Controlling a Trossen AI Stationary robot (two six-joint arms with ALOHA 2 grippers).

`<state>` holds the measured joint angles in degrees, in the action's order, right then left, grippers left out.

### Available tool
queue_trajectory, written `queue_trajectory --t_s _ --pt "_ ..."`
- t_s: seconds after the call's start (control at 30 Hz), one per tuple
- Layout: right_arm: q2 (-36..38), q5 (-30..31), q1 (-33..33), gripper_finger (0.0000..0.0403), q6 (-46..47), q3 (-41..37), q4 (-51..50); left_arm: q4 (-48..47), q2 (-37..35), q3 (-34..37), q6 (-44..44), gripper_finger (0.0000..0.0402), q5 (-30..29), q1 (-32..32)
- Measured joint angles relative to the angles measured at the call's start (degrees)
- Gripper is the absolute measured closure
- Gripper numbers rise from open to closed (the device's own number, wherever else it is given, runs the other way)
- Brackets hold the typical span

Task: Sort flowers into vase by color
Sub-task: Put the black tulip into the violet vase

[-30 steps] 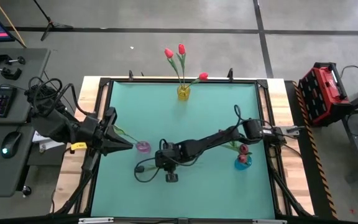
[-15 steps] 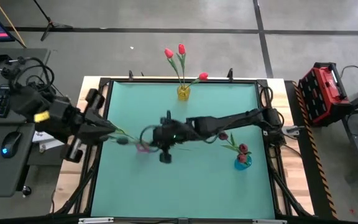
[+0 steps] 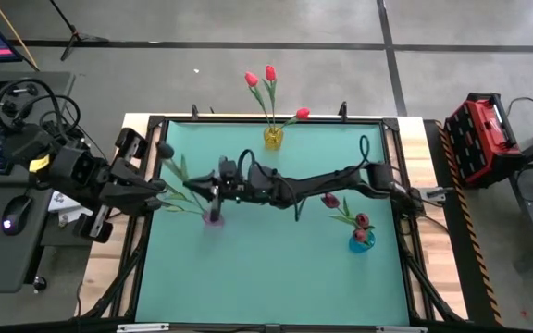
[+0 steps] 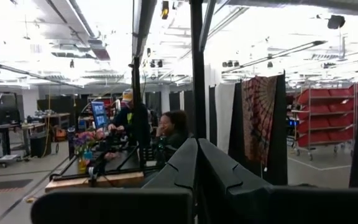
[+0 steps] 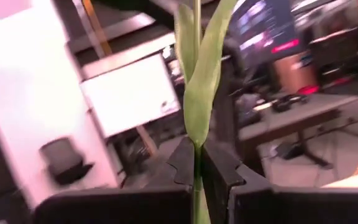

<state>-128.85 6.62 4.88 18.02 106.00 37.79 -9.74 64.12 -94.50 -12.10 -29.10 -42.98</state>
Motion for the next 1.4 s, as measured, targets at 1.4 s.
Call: queue_trajectory --t_s 1.4 --pt "-7.9 13.0 -2.3 0.0403 -3.4 0.0 5.7 0.7 -0.7 0.0 -2.1 0.0402 0.0 0.0"
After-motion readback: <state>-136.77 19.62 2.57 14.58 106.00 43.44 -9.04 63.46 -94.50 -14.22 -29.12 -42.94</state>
